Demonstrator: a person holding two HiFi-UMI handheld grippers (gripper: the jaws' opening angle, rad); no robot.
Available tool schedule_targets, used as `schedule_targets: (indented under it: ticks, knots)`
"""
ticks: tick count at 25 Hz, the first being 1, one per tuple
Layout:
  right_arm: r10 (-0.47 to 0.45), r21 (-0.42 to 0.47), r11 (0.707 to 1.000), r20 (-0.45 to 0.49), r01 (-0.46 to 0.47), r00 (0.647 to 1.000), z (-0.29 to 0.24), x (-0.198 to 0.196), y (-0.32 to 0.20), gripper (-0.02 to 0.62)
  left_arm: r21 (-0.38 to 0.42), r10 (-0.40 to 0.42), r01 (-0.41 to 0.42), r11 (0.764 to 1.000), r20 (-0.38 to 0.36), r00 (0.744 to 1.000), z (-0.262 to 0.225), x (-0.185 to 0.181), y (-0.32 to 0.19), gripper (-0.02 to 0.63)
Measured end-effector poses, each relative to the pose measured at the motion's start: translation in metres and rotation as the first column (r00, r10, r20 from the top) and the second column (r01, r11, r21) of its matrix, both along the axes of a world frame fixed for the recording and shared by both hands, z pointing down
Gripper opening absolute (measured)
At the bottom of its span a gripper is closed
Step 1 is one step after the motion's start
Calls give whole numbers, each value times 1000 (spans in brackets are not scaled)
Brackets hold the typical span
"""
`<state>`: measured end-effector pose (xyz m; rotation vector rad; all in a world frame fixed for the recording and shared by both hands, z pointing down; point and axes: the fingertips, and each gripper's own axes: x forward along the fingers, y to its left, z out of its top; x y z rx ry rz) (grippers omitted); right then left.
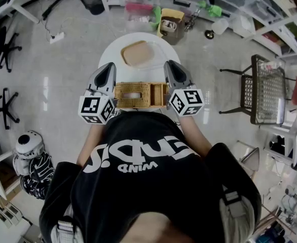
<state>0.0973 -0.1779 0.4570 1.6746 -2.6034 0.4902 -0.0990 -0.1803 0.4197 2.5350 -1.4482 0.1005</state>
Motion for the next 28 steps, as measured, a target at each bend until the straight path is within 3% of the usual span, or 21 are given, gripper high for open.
schedule_targets:
  ticks: [28]
  knots:
    - [4, -14, 1000, 19, -4, 1000, 2, 2, -7, 40, -21, 5, -5, 1000, 2, 1000, 6, 2, -2, 0]
